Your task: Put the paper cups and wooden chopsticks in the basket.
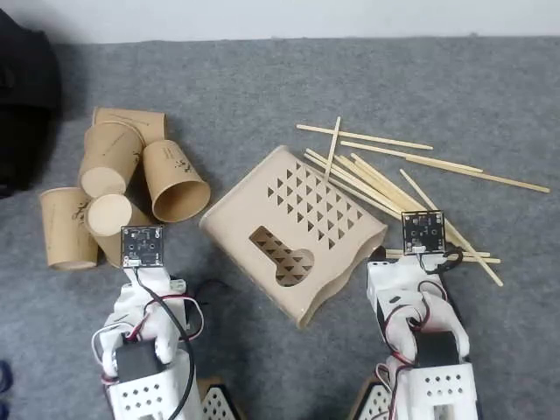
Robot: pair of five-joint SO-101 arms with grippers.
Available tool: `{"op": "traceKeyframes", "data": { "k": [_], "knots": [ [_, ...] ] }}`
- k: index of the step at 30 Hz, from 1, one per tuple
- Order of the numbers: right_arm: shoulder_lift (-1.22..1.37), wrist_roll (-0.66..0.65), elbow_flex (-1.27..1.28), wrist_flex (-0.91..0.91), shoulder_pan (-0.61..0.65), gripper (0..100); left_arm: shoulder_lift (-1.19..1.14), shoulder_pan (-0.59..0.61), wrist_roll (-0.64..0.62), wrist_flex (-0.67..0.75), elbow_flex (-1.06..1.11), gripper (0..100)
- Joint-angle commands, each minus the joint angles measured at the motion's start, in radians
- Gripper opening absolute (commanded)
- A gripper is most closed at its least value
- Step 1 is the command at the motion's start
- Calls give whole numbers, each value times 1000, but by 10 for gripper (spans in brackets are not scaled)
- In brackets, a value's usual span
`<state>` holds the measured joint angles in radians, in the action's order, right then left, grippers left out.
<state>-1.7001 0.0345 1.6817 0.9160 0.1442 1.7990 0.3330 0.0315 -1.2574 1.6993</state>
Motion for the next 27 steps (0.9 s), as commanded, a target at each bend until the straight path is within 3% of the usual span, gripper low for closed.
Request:
{"op": "traceKeyframes", "data": {
  "k": [1, 22, 27],
  "knots": [
    [-18, 11, 8, -24, 10, 213, 21, 3, 9, -5, -16, 13],
    [-19, 14, 8, -24, 53, 213, 21, 3, 9, -5, -16, 13],
    [-19, 15, 8, -24, 54, 213, 21, -71, 11, -5, -16, 13]
  ]
}}
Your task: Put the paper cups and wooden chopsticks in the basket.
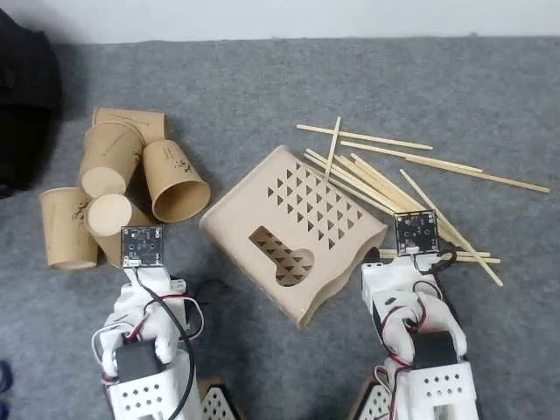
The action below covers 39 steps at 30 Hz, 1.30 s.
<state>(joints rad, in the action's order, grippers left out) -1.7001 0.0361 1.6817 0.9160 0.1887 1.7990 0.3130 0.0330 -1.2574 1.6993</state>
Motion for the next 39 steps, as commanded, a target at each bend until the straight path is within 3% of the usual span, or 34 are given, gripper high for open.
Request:
{"op": "traceKeyframes", "data": {
  "k": [1, 13, 20, 25, 35, 39],
  "knots": [
    [-19, 12, 8, -24, 7, 213, 21, -72, 9, -5, -16, 13],
    [-19, 9, 8, -21, 8, 214, 21, -117, 8, -5, -16, 13],
    [-27, 6, 8, 96, 10, 215, 21, -126, 11, 51, -16, 13],
    [-28, 6, 6, 108, -1, 215, 21, -69, 11, 72, -15, 13],
    [-28, 6, -61, 124, -134, 214, 21, -57, 12, 92, -107, 13],
    [-28, -2, -133, 125, -216, 215, 21, -63, 98, 95, -156, 13]
  ]
}}
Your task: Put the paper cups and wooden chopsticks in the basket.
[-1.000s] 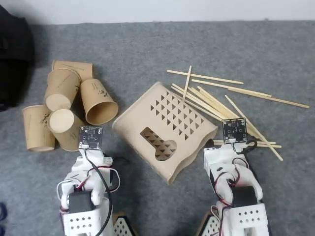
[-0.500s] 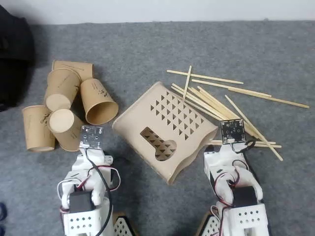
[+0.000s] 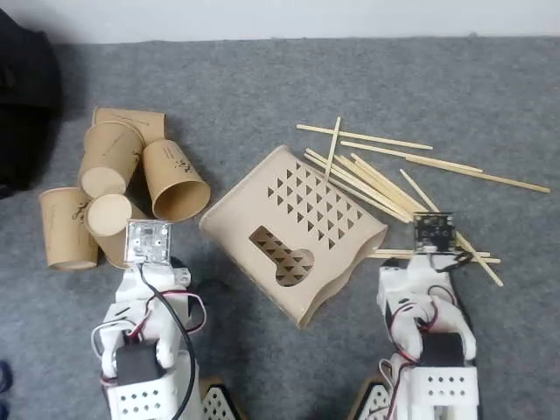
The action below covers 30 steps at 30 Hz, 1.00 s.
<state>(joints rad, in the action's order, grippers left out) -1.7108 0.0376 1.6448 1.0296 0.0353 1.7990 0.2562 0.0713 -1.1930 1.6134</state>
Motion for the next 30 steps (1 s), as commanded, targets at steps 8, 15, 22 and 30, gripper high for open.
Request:
{"op": "traceKeyframes", "data": {
  "k": [8, 15, 22, 30],
  "knots": [
    [-12, -163, -196, 62, -163, 215, 17, -6, 97, 40, -143, 13],
    [-8, -172, -480, 159, -163, 215, 17, 2, 160, 35, -363, 13],
    [-8, -167, -620, 162, -94, 213, 15, -44, 66, -5, -641, 13],
    [-7, -167, -796, 145, -8, 151, -17, -166, -104, 26, -796, 53]
  ]
}}
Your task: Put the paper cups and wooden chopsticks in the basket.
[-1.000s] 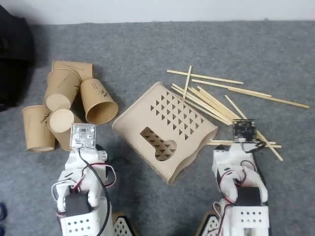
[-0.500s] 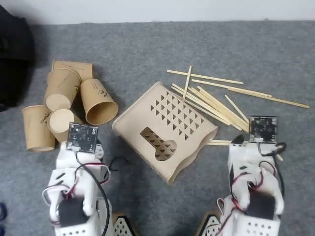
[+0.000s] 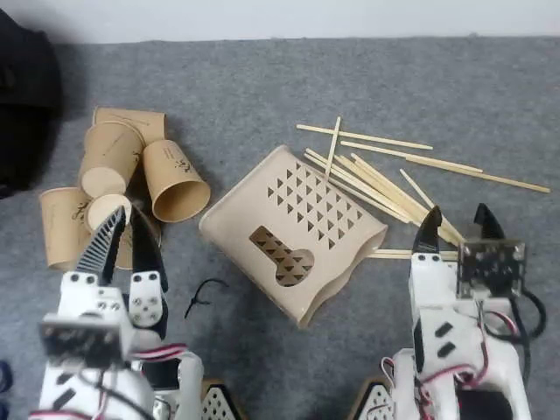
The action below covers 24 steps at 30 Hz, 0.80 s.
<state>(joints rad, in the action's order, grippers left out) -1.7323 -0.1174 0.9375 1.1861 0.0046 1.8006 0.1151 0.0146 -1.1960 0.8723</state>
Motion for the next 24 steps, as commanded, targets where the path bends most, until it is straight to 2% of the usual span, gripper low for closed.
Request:
{"op": "traceKeyframes", "data": {
  "k": [1, 4, 6, 9, 14, 22, 24],
  "knots": [
    [15, -17, -103, -41, 21, 113, -48, -21, -55, 49, -62, 55],
    [21, -20, -169, -87, 21, 39, -198, -25, -72, 60, -145, 55],
    [61, -38, -235, -82, 25, 102, -341, -29, -97, 34, -252, 55],
    [209, -38, -344, -33, 25, 214, -588, -51, -103, -98, -453, 55],
    [542, -44, -557, 131, 27, 183, -893, -129, -97, -316, -676, 55],
    [1066, -38, -1065, 593, 27, 184, -957, -190, -81, -420, -745, 55],
    [1159, -38, -1126, 613, 27, 184, -959, -210, -44, -446, -730, 55]
  ]
}}
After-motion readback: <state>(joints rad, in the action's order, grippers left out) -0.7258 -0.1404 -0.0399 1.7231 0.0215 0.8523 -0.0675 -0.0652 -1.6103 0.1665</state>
